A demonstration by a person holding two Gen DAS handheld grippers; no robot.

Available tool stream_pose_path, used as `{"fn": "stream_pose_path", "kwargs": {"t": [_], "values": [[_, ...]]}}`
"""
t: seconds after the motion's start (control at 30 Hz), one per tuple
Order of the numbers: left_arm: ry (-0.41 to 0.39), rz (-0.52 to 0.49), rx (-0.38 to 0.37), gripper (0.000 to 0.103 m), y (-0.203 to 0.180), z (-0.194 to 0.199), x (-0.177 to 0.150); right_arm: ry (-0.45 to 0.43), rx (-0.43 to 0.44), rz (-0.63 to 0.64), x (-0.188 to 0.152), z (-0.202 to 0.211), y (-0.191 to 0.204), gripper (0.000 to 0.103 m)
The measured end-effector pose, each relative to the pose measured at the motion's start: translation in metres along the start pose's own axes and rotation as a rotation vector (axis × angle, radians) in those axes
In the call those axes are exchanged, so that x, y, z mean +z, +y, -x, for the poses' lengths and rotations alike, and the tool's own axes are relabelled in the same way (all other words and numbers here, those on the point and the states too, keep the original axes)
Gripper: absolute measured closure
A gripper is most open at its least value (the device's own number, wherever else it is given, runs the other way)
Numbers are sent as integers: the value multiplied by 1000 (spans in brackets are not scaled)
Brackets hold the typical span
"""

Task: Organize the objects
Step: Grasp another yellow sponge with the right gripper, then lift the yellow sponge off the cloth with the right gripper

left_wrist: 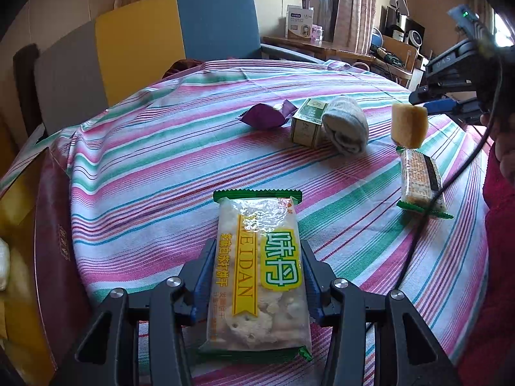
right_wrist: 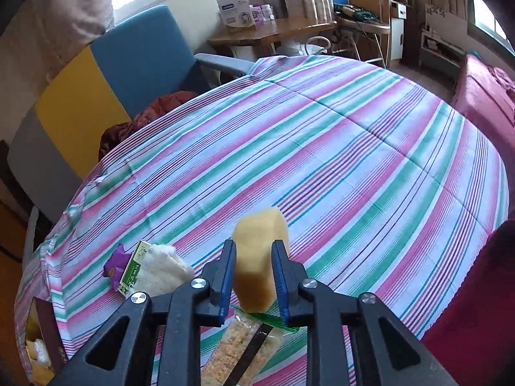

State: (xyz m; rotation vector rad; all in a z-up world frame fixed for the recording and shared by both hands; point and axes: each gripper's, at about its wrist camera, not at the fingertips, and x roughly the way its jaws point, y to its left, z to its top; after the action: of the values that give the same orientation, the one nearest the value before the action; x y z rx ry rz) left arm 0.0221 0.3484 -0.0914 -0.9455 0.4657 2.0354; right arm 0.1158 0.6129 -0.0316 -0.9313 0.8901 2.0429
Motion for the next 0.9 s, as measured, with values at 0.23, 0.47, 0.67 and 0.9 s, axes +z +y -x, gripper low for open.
{"fn": "stream_pose_path", "kwargs": {"t": [0.23, 0.47, 0.67, 0.9], "values": [[-3, -2, 5, 53, -2, 1, -1, 45, 87, -57, 2, -10, -4, 74], [-4, 3, 0, 53, -1, 2, -1, 77, 129, -122, 0, -14, -11, 55], [-5, 3, 0, 53, 0, 2, -2, 92, 100, -136, -1, -21, -15, 36], [-5, 3, -1, 52, 0, 2, -2, 112, 43, -103, -2, -30, -14, 46]]}}
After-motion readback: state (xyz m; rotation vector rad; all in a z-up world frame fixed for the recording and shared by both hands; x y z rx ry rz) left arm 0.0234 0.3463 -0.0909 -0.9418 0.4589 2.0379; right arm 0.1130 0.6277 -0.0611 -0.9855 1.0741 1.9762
